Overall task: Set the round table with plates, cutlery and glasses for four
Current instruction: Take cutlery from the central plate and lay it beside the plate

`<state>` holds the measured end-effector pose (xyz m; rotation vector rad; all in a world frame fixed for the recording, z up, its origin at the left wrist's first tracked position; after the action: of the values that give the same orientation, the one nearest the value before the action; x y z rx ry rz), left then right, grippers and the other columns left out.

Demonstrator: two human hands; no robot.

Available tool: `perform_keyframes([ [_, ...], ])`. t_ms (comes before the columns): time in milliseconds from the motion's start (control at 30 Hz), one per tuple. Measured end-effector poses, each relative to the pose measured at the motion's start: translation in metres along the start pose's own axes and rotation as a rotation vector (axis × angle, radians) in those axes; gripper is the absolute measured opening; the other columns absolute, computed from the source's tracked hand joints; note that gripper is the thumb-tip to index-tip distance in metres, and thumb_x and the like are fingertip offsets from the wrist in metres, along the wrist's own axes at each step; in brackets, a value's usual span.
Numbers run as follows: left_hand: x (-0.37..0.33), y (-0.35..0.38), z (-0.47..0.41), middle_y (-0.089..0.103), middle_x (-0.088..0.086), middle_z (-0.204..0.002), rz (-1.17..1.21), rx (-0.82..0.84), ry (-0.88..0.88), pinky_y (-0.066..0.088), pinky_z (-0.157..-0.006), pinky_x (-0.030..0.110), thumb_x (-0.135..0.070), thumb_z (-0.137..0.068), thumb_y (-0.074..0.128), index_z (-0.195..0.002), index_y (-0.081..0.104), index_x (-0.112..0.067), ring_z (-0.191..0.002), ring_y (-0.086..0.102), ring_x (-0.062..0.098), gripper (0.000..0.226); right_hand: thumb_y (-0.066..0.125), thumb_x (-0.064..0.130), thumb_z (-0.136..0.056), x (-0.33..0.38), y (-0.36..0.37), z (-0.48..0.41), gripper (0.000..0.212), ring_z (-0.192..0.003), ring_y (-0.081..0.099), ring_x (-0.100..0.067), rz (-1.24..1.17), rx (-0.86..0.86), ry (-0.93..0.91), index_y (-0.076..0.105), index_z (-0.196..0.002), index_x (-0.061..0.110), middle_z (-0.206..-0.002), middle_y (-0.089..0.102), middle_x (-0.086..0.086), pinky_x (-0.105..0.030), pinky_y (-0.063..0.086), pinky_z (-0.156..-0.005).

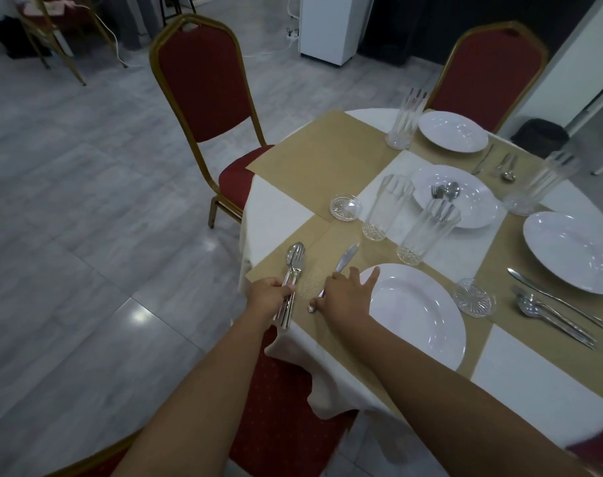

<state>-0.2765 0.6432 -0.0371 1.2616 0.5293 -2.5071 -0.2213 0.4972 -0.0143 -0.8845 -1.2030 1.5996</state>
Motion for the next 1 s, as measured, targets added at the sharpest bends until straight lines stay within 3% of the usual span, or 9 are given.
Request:
perform_keyframes([
  [167,-0.002,0.005,0.000,0.067,0.004,-0.079,-0.004,0.013,-0.006,0.047,-0.058,0.022,-0.012,-0.085,0.069,-0.098,0.070,-0.006,-0.068,0.061,0.015,0.014,0.056,0.067,-0.079,-0.009,-0.004,0.001,0.049,-0.140,0.026,-0.029,0.022,0.022,0.027,0.071,-0.097,0.023,-0.121,0.063,0.003,-0.067,-0.023,-0.100],
  [333,-0.006,0.010,-0.001,0.068,0.007,-0.084,-0.037,0.021,0.000,0.046,-0.057,0.021,-0.012,-0.085,0.069,-0.100,0.070,-0.005,-0.070,0.061,0.015,0.016,0.057,0.066,-0.079,-0.013,-0.007,0.000,0.049,-0.141,0.025,-0.029,0.040,0.032,0.031,0.072,-0.094,0.023,-0.119,0.063,0.002,-0.069,-0.020,-0.103],
  [733,-0.007,0.011,0.002,0.064,0.001,-0.072,-0.023,0.026,-0.010,0.045,-0.054,0.020,-0.009,-0.084,0.070,-0.100,0.070,-0.003,-0.063,0.059,0.012,0.017,0.056,0.066,-0.080,-0.023,-0.009,0.002,0.044,-0.142,0.026,-0.028,0.073,0.027,0.011,0.073,-0.093,0.028,-0.128,0.060,0.000,-0.070,-0.019,-0.104],
  [1000,-0.006,0.013,0.004,0.067,0.003,-0.078,-0.025,0.022,-0.011,0.048,-0.057,0.021,-0.010,-0.084,0.070,-0.098,0.070,-0.005,-0.067,0.061,0.014,0.015,0.054,0.069,-0.079,-0.025,-0.009,0.004,0.050,-0.143,0.026,-0.028,0.063,0.011,-0.013,0.072,-0.097,0.026,-0.128,0.061,0.001,-0.070,-0.019,-0.103],
])
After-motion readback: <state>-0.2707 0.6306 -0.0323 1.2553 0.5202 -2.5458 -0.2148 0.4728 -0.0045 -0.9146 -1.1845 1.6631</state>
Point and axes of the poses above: each hand's wrist, its own z-axis away from the middle knuckle, its own y-axis out of the palm, x = y × z, the point moved 3 cm from there along -z, towards the middle knuckle
